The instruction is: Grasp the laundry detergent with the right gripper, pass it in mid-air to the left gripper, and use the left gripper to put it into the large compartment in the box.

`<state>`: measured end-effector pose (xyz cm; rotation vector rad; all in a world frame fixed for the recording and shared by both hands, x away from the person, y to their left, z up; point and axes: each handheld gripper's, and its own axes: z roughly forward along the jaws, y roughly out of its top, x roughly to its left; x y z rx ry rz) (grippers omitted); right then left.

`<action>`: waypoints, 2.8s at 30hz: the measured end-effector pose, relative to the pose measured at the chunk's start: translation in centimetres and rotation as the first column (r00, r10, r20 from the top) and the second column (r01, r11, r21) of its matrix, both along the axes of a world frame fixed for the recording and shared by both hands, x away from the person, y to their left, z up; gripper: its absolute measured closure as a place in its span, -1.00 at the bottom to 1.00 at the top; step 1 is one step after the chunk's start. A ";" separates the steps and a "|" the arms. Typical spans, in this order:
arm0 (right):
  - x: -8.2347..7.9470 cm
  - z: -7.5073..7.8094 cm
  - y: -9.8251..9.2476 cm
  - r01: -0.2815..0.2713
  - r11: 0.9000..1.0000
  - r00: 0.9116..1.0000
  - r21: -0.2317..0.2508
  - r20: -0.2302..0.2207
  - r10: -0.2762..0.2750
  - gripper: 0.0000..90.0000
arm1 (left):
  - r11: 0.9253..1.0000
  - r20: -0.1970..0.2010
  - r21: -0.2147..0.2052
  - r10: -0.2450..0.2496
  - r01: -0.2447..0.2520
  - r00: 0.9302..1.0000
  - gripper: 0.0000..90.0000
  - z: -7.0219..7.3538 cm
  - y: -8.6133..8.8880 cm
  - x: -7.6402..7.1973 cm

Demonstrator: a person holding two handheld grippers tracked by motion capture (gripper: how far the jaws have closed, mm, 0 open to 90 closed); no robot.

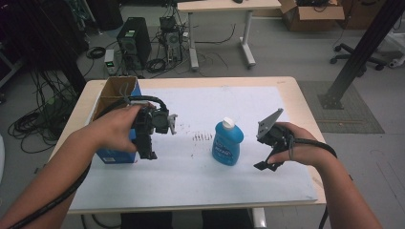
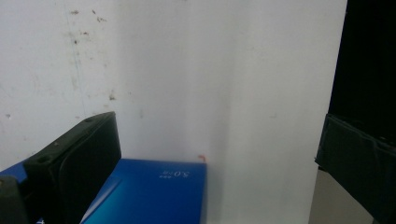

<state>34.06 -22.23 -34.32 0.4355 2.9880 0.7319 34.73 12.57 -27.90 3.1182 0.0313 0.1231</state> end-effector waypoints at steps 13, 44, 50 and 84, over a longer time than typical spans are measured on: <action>-0.5 -2.5 0.5 0.054 0.987 0.997 0.153 0.043 -0.062 -0.93 | 1.000 0.001 0.009 0.003 -0.003 1.000 -1.00 0.1 -0.1 -0.3; -0.8 -5.8 1.5 0.145 0.910 0.980 0.389 0.068 -0.185 -0.96 | 1.000 0.001 0.013 -0.009 0.009 1.000 -1.00 0.1 -0.5 -0.3; -0.8 -6.5 1.9 0.165 0.884 0.970 0.438 0.090 -0.226 -0.96 | 1.000 -0.003 0.007 -0.006 0.006 1.000 -1.00 -0.1 -0.5 -0.3; 0.2 -7.9 3.9 0.192 0.807 0.947 0.558 0.111 -0.302 -0.98 | 1.000 -0.006 0.000 -0.016 0.016 1.000 -1.00 -0.2 -0.1 -1.2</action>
